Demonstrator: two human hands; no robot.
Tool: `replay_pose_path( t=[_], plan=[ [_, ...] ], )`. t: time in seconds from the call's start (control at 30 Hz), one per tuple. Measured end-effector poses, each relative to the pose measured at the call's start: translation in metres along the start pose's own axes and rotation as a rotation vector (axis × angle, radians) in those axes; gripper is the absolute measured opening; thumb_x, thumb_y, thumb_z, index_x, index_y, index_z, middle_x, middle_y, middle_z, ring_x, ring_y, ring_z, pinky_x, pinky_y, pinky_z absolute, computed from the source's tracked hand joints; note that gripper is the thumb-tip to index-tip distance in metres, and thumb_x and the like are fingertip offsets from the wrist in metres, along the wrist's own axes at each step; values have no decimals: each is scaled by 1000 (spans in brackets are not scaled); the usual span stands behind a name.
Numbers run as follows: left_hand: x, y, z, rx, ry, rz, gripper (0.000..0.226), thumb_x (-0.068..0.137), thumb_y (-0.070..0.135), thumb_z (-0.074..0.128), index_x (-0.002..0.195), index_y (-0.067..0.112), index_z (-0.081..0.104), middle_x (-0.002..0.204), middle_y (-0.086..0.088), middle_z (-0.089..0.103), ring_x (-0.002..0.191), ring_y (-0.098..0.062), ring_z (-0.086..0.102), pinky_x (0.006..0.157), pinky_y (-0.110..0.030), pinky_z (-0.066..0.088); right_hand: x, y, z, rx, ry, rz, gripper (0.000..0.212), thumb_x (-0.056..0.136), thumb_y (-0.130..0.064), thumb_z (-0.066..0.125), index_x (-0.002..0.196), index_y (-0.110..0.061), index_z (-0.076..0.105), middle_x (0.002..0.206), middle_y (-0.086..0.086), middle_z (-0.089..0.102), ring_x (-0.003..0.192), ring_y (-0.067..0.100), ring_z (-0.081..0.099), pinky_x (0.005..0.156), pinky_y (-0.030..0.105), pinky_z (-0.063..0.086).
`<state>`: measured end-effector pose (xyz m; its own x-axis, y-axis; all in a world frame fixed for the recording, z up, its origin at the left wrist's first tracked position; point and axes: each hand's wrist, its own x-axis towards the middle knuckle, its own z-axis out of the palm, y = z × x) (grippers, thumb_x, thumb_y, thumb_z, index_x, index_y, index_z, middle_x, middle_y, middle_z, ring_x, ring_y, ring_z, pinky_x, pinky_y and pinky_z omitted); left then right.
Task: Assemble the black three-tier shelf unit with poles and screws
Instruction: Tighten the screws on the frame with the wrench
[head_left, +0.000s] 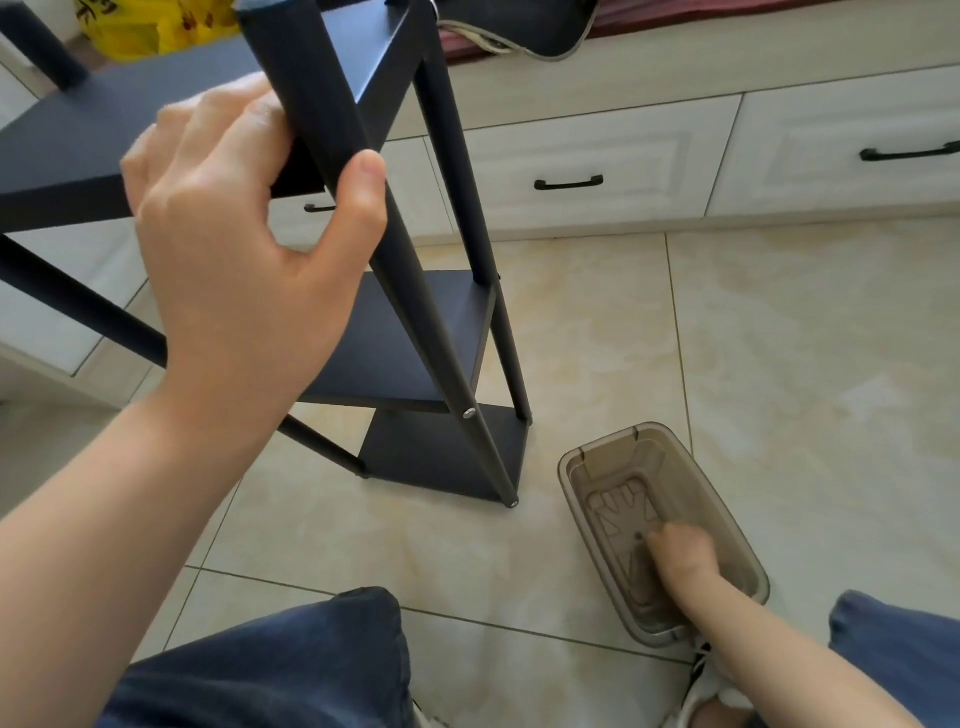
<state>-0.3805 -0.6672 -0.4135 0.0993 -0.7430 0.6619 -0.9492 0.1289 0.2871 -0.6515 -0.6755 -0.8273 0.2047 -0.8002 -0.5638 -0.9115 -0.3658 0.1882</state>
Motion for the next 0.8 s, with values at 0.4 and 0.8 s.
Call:
replay_pose_path(
  t=[0.4, 0.8],
  plan=[
    [0, -1, 6, 1, 70, 44, 39, 102, 37, 50, 118, 7, 68, 115, 0, 62, 117, -31, 55, 100, -58, 43, 36, 57, -44, 237, -12, 96, 34, 101, -11, 36, 124, -16, 60, 132, 7, 60, 121, 26, 59, 93, 33, 49],
    [2, -6, 11, 31, 137, 85, 37, 101, 35, 52, 117, 7, 70, 116, -7, 68, 115, -27, 57, 106, -44, 38, 58, 58, -69, 816, 139, -14, 11, 94, -10, 63, 102, -16, 68, 103, 5, 68, 100, 23, 64, 84, 29, 48]
  ],
)
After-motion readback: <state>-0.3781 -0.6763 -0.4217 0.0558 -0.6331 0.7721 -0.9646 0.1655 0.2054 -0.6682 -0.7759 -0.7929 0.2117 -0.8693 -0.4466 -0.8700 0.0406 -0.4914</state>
